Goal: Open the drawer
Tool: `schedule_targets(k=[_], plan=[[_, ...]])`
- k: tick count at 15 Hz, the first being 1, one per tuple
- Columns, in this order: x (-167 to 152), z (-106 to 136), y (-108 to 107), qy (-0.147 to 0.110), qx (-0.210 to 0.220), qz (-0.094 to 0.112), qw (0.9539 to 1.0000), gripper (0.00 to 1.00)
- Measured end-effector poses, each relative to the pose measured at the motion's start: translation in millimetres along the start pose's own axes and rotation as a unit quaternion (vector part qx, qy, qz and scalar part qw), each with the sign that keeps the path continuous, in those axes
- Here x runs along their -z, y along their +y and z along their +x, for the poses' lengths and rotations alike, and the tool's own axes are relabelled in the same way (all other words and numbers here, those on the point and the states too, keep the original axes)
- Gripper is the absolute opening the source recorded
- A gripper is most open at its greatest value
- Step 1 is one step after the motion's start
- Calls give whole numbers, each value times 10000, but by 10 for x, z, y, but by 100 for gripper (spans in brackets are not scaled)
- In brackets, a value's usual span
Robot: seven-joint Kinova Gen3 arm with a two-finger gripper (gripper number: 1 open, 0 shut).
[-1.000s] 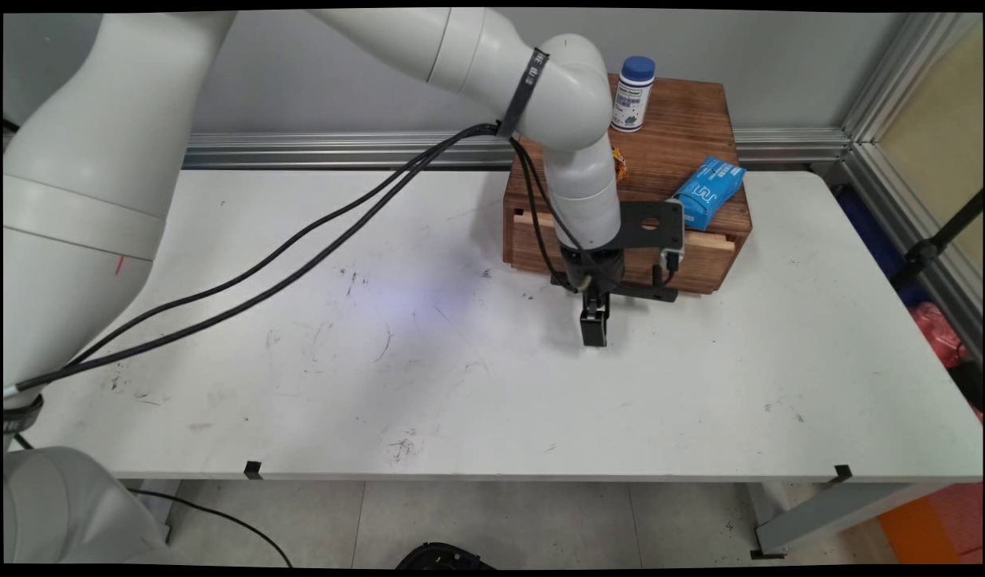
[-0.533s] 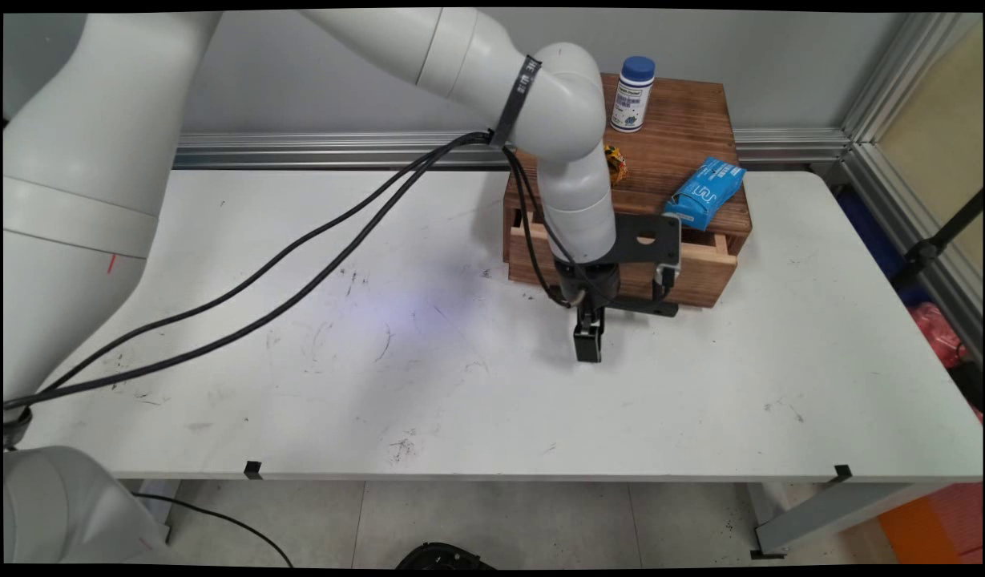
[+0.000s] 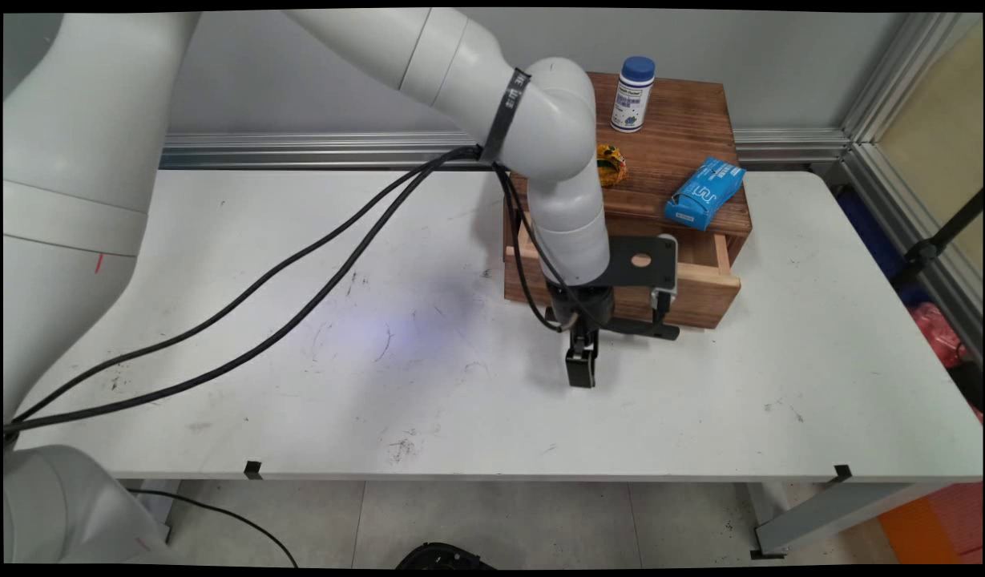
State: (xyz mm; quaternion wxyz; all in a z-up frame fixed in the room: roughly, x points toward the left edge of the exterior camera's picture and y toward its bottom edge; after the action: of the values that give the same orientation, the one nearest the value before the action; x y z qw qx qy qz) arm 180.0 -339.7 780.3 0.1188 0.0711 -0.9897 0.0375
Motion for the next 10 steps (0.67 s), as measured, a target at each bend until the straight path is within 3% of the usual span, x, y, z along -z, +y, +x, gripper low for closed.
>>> schedule_targets(k=[10], plan=[[48,-10,423,68,-89,-77,9999,100]])
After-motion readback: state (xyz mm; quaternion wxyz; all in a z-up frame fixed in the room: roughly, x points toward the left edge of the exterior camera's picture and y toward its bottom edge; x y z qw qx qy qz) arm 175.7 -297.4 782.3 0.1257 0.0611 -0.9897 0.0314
